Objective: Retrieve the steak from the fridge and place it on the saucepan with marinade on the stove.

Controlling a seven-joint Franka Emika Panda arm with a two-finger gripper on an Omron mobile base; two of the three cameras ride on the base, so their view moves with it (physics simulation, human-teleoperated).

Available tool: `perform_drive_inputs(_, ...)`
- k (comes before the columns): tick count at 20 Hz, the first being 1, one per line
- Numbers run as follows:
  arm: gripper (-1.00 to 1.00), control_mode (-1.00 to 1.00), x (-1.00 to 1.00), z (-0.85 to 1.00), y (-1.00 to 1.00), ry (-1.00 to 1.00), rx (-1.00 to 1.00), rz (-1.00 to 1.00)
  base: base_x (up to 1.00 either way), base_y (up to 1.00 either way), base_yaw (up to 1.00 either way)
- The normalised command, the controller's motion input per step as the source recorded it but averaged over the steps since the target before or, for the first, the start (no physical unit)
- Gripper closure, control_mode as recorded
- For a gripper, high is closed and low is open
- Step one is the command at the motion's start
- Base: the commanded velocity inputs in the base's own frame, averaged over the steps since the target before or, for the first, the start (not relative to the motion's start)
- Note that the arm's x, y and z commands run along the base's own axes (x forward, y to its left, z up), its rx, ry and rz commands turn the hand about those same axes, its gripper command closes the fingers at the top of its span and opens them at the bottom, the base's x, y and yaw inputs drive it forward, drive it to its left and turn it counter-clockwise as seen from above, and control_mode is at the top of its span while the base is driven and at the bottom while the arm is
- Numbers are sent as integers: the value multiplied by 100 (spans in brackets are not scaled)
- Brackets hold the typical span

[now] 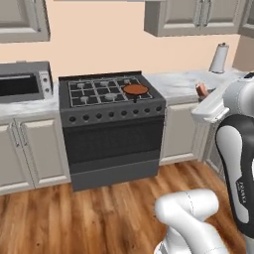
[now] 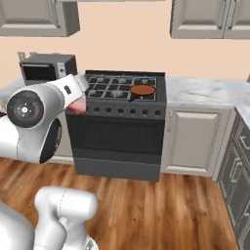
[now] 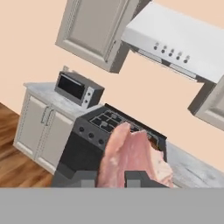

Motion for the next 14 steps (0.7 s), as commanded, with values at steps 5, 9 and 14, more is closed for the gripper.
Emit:
perform_drive_inputs(5,100,100,0,0,0,0,0,0,100,-46,19)
perform_drive_inputs(9,100,100,0,0,0,0,0,0,100,-7,15)
perform_drive_inputs(14,100,100,0,0,0,0,0,0,100,0,10)
